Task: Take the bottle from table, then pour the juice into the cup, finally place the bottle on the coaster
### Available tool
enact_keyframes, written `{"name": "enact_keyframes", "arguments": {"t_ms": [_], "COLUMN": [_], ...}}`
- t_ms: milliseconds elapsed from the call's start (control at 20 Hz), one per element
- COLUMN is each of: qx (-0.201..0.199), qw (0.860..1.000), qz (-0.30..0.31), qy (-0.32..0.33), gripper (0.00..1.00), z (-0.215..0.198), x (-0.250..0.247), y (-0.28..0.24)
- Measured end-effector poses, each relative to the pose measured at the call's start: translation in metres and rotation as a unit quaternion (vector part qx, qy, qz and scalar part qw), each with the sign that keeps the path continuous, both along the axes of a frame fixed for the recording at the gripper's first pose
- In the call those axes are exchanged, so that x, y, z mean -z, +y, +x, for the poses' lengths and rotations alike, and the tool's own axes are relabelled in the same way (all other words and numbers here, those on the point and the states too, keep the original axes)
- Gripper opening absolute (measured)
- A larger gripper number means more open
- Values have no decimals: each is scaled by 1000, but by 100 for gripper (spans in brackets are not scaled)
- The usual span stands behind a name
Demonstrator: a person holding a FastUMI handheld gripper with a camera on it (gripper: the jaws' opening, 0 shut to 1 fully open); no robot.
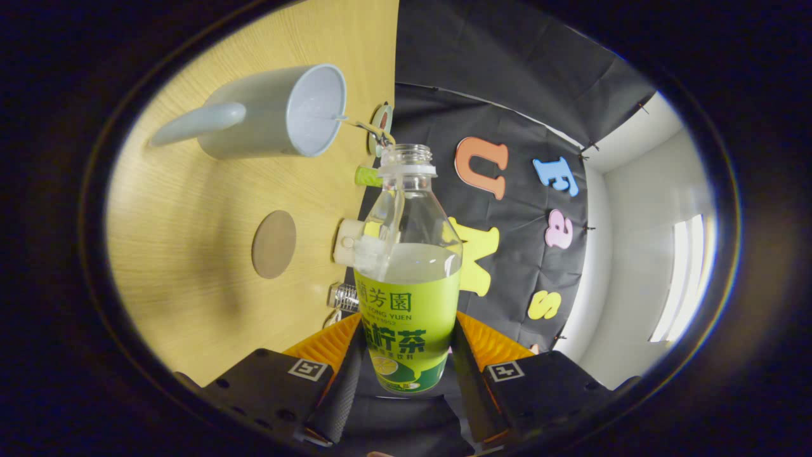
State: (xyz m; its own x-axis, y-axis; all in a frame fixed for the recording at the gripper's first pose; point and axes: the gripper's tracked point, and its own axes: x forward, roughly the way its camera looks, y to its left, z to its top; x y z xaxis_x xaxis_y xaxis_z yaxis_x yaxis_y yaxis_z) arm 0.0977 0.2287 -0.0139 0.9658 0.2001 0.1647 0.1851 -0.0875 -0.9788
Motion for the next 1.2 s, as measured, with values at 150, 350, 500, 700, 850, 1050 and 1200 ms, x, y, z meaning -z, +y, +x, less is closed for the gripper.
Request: {"name": "enact_keyframes", "arguments": {"t_ms": [150,350,500,700,850,1050,1200], "qx": [2,3,4,3,5,9,10], "qw": [1000,1000,1000,1000,1000,1000,999], "qz": [1,-1,-5,-9,-17,-23,-28], "qy": [-1,-2,-5,-7,-12,-16,-17], "gripper": [77,77,77,77,77,77,77], "z": [2,1,0,0,2,4,4], "x": [-2,-5,-9,-13,-18,-25,-27], "y": [-2,-4,-4,-5,-5,-4,-4]}}
